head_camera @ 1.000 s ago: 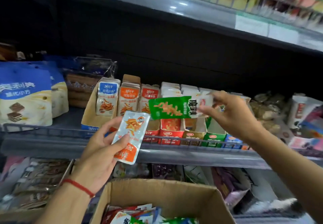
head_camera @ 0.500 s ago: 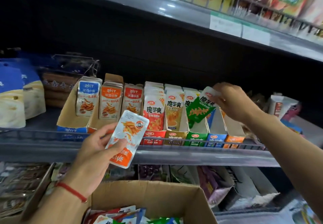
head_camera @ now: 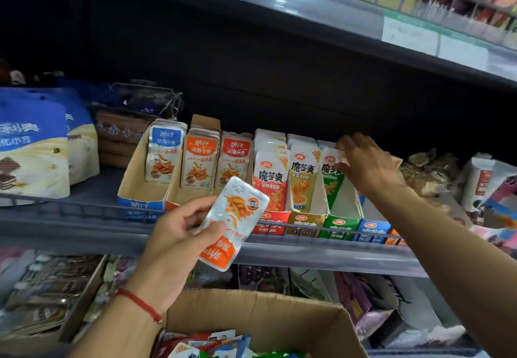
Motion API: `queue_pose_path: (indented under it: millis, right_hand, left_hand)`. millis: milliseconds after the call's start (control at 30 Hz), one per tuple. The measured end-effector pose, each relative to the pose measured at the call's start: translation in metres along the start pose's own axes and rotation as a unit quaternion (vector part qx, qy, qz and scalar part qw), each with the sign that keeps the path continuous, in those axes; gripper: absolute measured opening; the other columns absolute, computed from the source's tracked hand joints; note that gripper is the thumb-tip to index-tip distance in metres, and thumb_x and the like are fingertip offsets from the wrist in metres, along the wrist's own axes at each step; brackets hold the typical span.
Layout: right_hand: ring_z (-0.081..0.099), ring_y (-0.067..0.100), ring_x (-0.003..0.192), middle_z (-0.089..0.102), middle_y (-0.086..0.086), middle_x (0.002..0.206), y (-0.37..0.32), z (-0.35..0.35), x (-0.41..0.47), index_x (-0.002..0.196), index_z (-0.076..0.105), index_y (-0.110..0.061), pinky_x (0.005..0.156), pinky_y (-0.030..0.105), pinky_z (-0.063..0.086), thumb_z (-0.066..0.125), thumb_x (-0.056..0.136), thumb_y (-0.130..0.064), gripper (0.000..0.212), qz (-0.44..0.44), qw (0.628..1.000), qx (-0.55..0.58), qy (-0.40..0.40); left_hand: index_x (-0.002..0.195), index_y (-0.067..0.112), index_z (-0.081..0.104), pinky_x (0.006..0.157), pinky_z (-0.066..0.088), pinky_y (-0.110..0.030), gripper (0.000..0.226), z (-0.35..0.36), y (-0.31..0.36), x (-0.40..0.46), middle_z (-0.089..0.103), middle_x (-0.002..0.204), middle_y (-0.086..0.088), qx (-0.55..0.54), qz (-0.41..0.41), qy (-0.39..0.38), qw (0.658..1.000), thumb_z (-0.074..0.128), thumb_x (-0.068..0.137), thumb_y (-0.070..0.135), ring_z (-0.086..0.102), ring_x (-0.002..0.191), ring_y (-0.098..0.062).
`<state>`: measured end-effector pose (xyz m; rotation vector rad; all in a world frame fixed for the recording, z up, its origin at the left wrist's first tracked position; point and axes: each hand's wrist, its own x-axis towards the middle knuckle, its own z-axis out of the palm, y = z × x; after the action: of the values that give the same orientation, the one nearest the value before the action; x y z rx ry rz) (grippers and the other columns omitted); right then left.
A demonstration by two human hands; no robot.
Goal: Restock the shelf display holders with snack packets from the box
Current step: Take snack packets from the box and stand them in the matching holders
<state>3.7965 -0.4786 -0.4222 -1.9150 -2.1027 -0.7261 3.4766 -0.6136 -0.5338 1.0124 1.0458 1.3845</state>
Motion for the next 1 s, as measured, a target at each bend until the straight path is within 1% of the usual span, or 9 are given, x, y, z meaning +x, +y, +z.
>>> queue_pose_path:
  millis: [100, 300, 433, 500, 567, 667, 800, 900, 1000]
  right_hand:
    - [0.057, 0.036, 0.113, 0.052, 0.011, 0.12, 0.0, 0.011, -0.003, 0.129, 0.05, -0.016, 0.073, 0.046, 0.053, 0.075, 0.091, -0.027, 0.047, 0.014, 1.0, 0.018, 0.018]
    - [0.057, 0.037, 0.112, 0.052, 0.013, 0.122, -0.001, 0.014, -0.012, 0.132, 0.052, -0.014, 0.079, 0.046, 0.054, 0.07, 0.094, -0.024, 0.044, 0.009, 0.999, 0.044, 0.024]
    - [0.059, 0.033, 0.118, 0.052, 0.011, 0.135, -0.011, 0.001, -0.041, 0.14, 0.049, -0.016, 0.08, 0.046, 0.056, 0.063, 0.097, -0.026, 0.046, 0.0, 0.995, 0.086, 0.042]
    - [0.06, 0.028, 0.113, 0.053, 0.007, 0.136, -0.016, -0.006, -0.065, 0.139, 0.05, -0.019, 0.078, 0.046, 0.057, 0.061, 0.098, -0.027, 0.043, -0.005, 0.989, 0.137, 0.049]
    - [0.062, 0.02, 0.099, 0.055, 0.001, 0.128, -0.021, -0.008, -0.093, 0.133, 0.052, -0.021, 0.075, 0.044, 0.057, 0.06, 0.099, -0.029, 0.036, -0.022, 0.979, 0.197, 0.047]
    - [0.06, 0.005, 0.095, 0.055, -0.011, 0.12, -0.029, -0.008, -0.135, 0.126, 0.055, -0.026, 0.077, 0.035, 0.058, 0.059, 0.097, -0.031, 0.03, -0.033, 0.951, 0.307, 0.031]
    - [0.061, -0.003, 0.098, 0.059, -0.017, 0.112, -0.045, -0.005, -0.175, 0.12, 0.062, -0.028, 0.076, 0.01, 0.05, 0.069, 0.094, -0.017, 0.029, -0.016, 0.893, 0.449, 0.031]
    - [0.064, 0.0, 0.098, 0.063, -0.017, 0.111, -0.056, 0.005, -0.184, 0.117, 0.064, -0.029, 0.073, 0.013, 0.054, 0.071, 0.092, -0.011, 0.031, 0.003, 0.855, 0.517, 0.038]
    - [0.065, -0.001, 0.096, 0.065, -0.023, 0.11, -0.068, 0.016, -0.181, 0.114, 0.063, -0.032, 0.073, 0.013, 0.055, 0.071, 0.092, -0.011, 0.031, 0.029, 0.821, 0.57, 0.031]
  left_hand:
    - [0.112, 0.026, 0.071, 0.078, 0.062, -0.042, 0.04, 0.001, 0.003, -0.002, 0.078, 0.104, 0.003, 0.01, 0.0, 0.014, 1.0, 0.079, 0.077, 0.008, 0.076, 0.096, -0.02]
    - [0.11, 0.026, 0.073, 0.075, 0.061, -0.041, 0.037, 0.004, 0.004, -0.005, 0.078, 0.102, 0.004, 0.033, 0.011, 0.032, 0.999, 0.081, 0.076, 0.016, 0.076, 0.095, -0.019]
    - [0.111, 0.03, 0.074, 0.077, 0.063, -0.041, 0.032, 0.009, 0.004, -0.007, 0.078, 0.106, 0.008, 0.055, 0.033, 0.043, 0.997, 0.079, 0.08, 0.023, 0.076, 0.096, -0.013]
    - [0.119, 0.03, 0.071, 0.085, 0.061, -0.044, 0.035, 0.012, 0.003, -0.007, 0.077, 0.11, 0.008, 0.036, 0.016, 0.024, 0.999, 0.073, 0.087, 0.013, 0.074, 0.101, -0.014]
    - [0.125, 0.031, 0.066, 0.091, 0.06, -0.044, 0.048, 0.016, 0.001, -0.011, 0.075, 0.115, 0.009, 0.037, -0.005, -0.008, 0.999, 0.07, 0.089, 0.001, 0.072, 0.107, -0.013]
    - [0.131, 0.037, 0.06, 0.09, 0.06, -0.041, 0.064, 0.016, 0.001, -0.022, 0.072, 0.12, 0.009, 0.095, 0.02, -0.019, 0.995, 0.074, 0.084, -0.004, 0.07, 0.112, -0.012]
    - [0.135, 0.037, 0.056, 0.08, 0.063, -0.03, 0.07, 0.002, 0.022, -0.027, 0.073, 0.117, 0.006, 0.14, 0.094, 0.074, 0.983, 0.078, 0.08, 0.001, 0.072, 0.106, -0.01]
    - [0.132, 0.03, 0.057, 0.083, 0.063, -0.033, 0.064, -0.016, 0.05, -0.019, 0.076, 0.112, 0.002, 0.167, 0.159, 0.152, 0.961, 0.079, 0.081, 0.0, 0.074, 0.102, -0.011]
    - [0.12, 0.028, 0.062, 0.084, 0.061, -0.041, 0.043, -0.035, 0.082, 0.008, 0.076, 0.103, 0.005, 0.299, 0.214, 0.201, 0.908, 0.078, 0.086, 0.007, 0.075, 0.093, -0.01]
